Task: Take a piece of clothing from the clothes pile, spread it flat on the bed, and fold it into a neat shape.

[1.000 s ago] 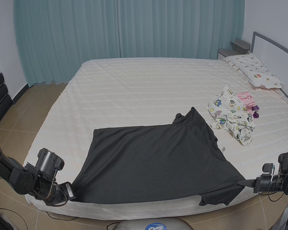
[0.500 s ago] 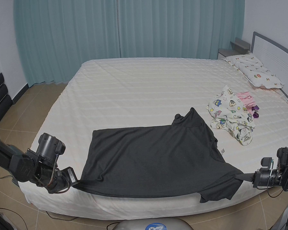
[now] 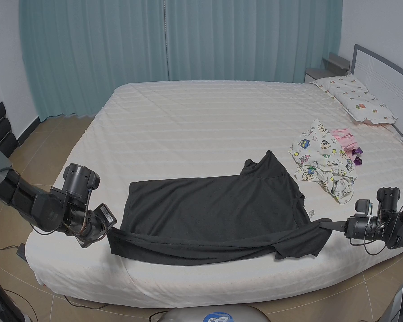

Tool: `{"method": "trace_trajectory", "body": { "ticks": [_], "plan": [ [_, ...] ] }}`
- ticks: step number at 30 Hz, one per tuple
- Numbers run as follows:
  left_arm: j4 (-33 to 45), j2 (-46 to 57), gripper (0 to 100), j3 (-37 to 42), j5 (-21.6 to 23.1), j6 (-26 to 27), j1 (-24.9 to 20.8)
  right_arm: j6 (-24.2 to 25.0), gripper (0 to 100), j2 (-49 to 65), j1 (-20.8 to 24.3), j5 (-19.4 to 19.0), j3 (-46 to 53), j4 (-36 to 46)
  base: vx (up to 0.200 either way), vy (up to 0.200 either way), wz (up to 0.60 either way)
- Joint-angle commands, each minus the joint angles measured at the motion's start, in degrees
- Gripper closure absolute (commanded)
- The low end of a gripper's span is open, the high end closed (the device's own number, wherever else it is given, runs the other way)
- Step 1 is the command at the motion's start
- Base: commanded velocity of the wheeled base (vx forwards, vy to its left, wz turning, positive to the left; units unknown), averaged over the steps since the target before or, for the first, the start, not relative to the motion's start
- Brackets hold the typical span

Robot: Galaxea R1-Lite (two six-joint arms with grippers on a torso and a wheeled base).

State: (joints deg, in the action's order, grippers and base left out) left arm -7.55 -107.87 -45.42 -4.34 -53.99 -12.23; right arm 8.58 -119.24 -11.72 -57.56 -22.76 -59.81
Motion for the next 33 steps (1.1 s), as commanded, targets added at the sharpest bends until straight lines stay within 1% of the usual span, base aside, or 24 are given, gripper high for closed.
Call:
{"method": "trace_trajectory", "body": {
  "ticks": [1, 6, 16, 24, 26, 27, 29, 33],
  "plan": [
    [-0.3, -1.6, 100, -2.0, 0.0, -1.7, 1.8, 0.1, 100, -1.0, 0.5, 0.0, -2.7, 0.9, 0.000, 0.000, 0.00],
    [-1.2, -1.4, 100, -1.8, 0.2, -3.0, 2.4, 0.2, 100, -1.3, 1.3, 0.1, -4.1, 1.0, 0.000, 0.000, 0.00],
    [-0.9, -0.6, 100, -1.0, 0.6, -3.0, 2.4, 0.2, 100, -1.0, 1.5, 0.2, -4.2, 1.0, 0.000, 0.000, 0.00],
    [-1.2, -3.6, 100, -3.1, 0.7, -2.8, 2.9, 0.5, 100, -3.5, 2.5, 0.5, -6.8, 1.1, 0.000, 0.000, 0.00],
    [-1.1, -5.1, 100, -4.2, 0.8, -2.8, 2.9, 0.5, 100, -4.6, 3.2, 1.8, -8.3, 1.3, 0.000, 0.000, 0.00],
    [-1.1, -5.1, 100, -4.2, 0.8, -2.8, 2.9, 0.5, 100, -4.6, 3.2, 1.8, -8.3, 1.3, 0.000, 0.000, 0.00],
    [-0.7, -7.5, 100, -6.5, 1.0, -2.9, 2.9, 0.5, 100, -6.0, 4.3, 4.4, -11.1, 2.9, 0.000, 0.000, 0.00],
    [-0.6, -10.6, 100, -8.9, 1.0, -2.9, 2.9, 0.5, 100, -6.8, 4.8, 5.1, -14.0, 5.8, 0.000, 0.000, 0.00]
  ]
}}
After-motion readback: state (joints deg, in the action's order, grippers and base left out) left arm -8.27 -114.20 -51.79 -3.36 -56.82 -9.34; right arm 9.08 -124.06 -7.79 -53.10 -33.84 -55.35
